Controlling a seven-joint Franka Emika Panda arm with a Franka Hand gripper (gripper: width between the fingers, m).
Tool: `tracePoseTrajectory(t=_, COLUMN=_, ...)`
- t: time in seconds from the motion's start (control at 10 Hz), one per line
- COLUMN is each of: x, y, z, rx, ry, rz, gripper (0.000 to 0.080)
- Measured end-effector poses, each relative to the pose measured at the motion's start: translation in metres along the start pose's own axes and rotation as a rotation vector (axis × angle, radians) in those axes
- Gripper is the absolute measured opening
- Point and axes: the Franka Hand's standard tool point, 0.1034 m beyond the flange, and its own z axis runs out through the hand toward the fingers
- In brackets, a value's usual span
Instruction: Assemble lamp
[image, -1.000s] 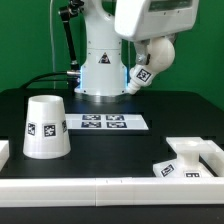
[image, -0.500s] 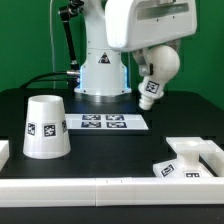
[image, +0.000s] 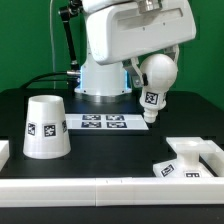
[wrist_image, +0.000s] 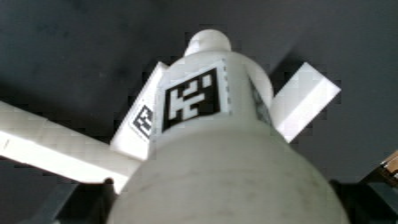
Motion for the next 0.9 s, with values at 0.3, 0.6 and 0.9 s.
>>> tracePoseTrajectory(t=0.3, x=0.015, y=0.001, z=-0.005, rx=0.035, ry=-0.005, rz=0.07, gripper=0.0579)
tracePoseTrajectory(t=0.6, x=0.033, y=0.004, z=-0.005, rx=0.045, ry=0.008, rz=0.136, gripper=0.0579)
tracePoseTrajectory(t=0.9, x=0.031, y=0.012, z=-0.005, rx=0.015, ry=0.034, rz=0.129, gripper=0.0579)
